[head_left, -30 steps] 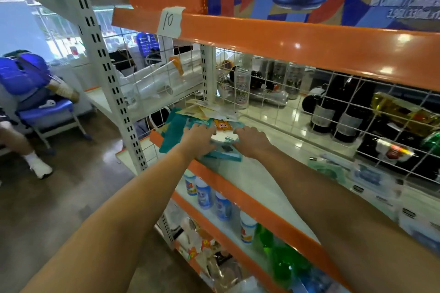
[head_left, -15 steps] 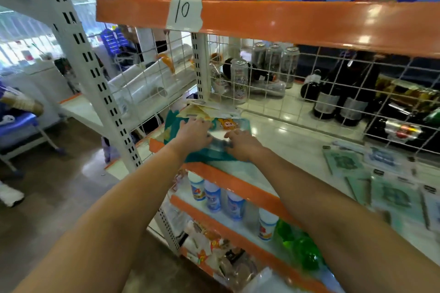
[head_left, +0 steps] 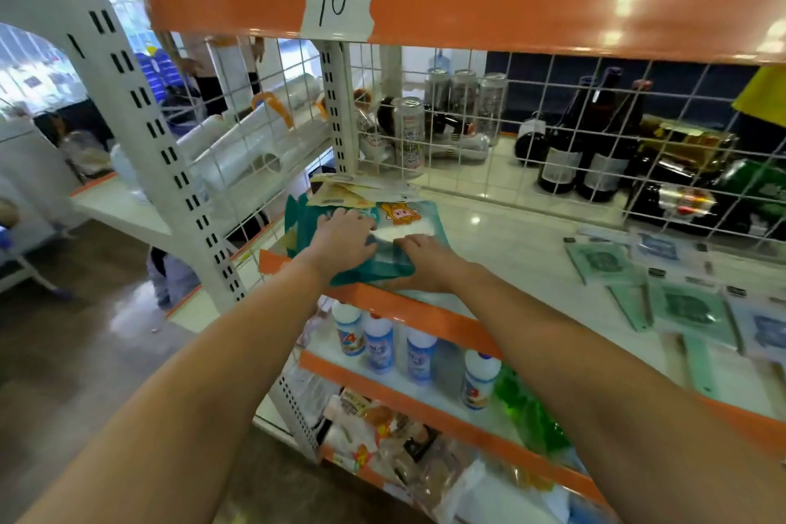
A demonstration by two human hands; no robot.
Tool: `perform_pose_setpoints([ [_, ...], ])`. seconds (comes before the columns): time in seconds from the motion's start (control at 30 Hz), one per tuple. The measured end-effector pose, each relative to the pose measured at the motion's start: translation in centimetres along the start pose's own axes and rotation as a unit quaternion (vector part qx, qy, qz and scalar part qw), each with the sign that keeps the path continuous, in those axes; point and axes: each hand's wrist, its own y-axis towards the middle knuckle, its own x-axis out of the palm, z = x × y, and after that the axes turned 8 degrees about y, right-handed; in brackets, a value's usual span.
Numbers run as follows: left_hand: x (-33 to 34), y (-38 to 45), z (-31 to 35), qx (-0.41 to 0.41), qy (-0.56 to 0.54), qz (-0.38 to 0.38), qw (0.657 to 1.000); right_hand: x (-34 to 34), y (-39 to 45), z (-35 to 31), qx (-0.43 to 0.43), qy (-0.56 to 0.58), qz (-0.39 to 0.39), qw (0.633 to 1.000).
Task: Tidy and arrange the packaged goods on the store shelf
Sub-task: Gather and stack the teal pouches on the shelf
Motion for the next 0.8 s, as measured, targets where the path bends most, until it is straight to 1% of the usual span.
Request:
perform_pose_setpoints([
  [0.2, -0.2, -0.5, -1.0, -0.001, -0.008, 0.014, 1.000, -0.1, 0.3, -0.5, -0.004, -0.033, 0.017, 0.999],
  [0.33, 0.0, -0.8, -1.7, -0.005, -0.044, 0.027, 0.999, 0.4, 0.7, -0.8, -0.003, -0.083, 0.042, 0.996],
  [0.53, -0.1, -0.8, -2.8, -0.018, -0.078, 0.039, 0.996, 1.5, 1.5, -1.4, 0.011, -0.110, 0.104, 0.988],
  [0.67, 0.1, -0.9, -3.1, -0.018, -0.079, 0.037, 0.996, 1.2, 1.8, -1.3, 0.017, -0.146, 0.120, 0.982],
  [0.8, -0.5, -0.5, -3.0, -0.013, -0.064, 0.044, 0.997, 0.1, 1.5, -1.0, 0.022, -0.157, 0.132, 0.978],
])
